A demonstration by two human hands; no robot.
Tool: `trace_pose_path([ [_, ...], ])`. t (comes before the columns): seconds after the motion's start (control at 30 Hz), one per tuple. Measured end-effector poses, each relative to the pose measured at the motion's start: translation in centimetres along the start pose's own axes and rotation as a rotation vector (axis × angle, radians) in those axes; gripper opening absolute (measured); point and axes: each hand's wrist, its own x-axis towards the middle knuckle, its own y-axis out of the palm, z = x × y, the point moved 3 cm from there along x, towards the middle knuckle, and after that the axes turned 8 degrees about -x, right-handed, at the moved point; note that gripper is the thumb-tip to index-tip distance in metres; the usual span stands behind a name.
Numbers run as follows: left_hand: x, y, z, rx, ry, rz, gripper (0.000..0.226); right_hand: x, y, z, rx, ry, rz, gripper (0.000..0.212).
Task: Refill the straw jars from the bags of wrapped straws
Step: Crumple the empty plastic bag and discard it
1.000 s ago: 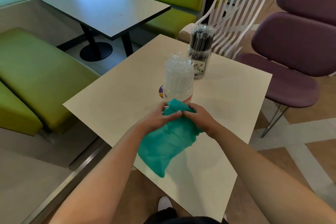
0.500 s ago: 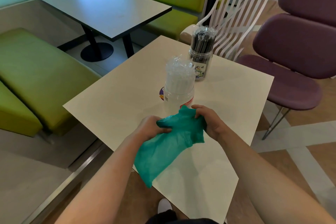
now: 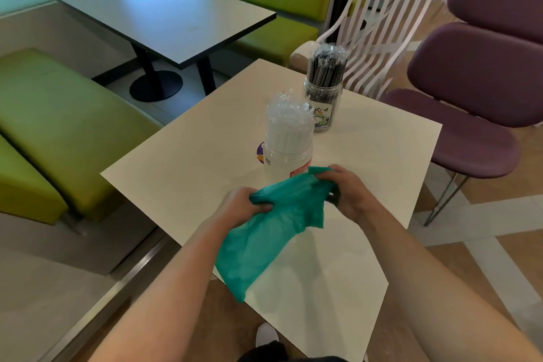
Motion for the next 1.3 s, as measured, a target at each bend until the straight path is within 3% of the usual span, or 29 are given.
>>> trace_pose_path([
  [0.07,0.0,-0.5,0.2,-0.017,-0.010,-0.017,0.018,0.1,-0.7,0.0,0.113,-0.037,-0.039,0.012],
  [0.1,0.0,-0.6,0.2,-0.035,-0.009,-0.021,0.015,0.1,-0.9,-0.2,0.091,-0.042,-0.022,0.025],
  [0.17,-0.1,-0.7,0.1,-0.085,0.001,-0.010,0.011,-0.3,-0.6,-1.0,-0.123,0.034,0.103,0.073],
  [0.23,-0.2,-0.4,-0.2,-0.107,0.022,0.021,0.007,-1.1,0.2,-1.9,-0.337,0.129,0.235,0.086],
  [0.33,-0.4,0.2,-0.5,-0.106,0.049,0.060,0.006,-2.0,1.3,-2.6,-0.428,0.171,0.342,0.054],
  [0.5,-0.4,-0.3,0.7,-0.075,0.005,0.033,0.017,-1.6,-0.4,-1.5,-0.166,0.154,0.142,0.025],
  [0.63,-0.5,-0.6,1.4,-0.087,-0.022,0.001,0.017,-1.0,-2.2,-0.5,0.034,0.072,-0.047,0.021],
  [0.7,-0.7,-0.6,1.3,-0.108,-0.033,-0.023,0.018,-1.1,-2.2,-0.3,0.138,0.005,-0.063,0.019],
  [0.73,-0.7,-0.5,1.3,-0.133,-0.035,-0.039,0.019,-1.2,-1.9,-0.3,0.164,-0.017,-0.043,0.029],
  [0.8,-0.9,-0.3,1.2,-0.212,-0.038,-0.053,0.018,-1.5,-1.2,-1.2,0.095,0.012,0.027,0.072],
  [0.87,-1.2,0.0,1.1,-0.341,-0.063,-0.041,0.022,-2.1,-0.1,-2.8,-0.050,0.108,0.136,0.089],
  [0.97,-1.6,0.6,1.0,-0.602,-0.127,0.034,0.034,-3.0,1.3,-4.8,-0.104,0.160,0.254,0.067],
  [1.07,-2.1,1.0,0.8,-0.815,-0.172,0.129,0.041,-3.3,1.4,-4.8,-0.055,0.082,0.194,0.041],
  [1.17,-2.3,1.2,0.9,-0.923,-0.177,0.182,0.039,-3.1,0.7,-4.2,0.069,0.025,0.067,0.036],
  [1.3,-2.1,1.7,0.8,-0.959,-0.198,0.139,0.029,-3.5,0.3,-3.6,0.312,0.073,0.102,0.025],
])
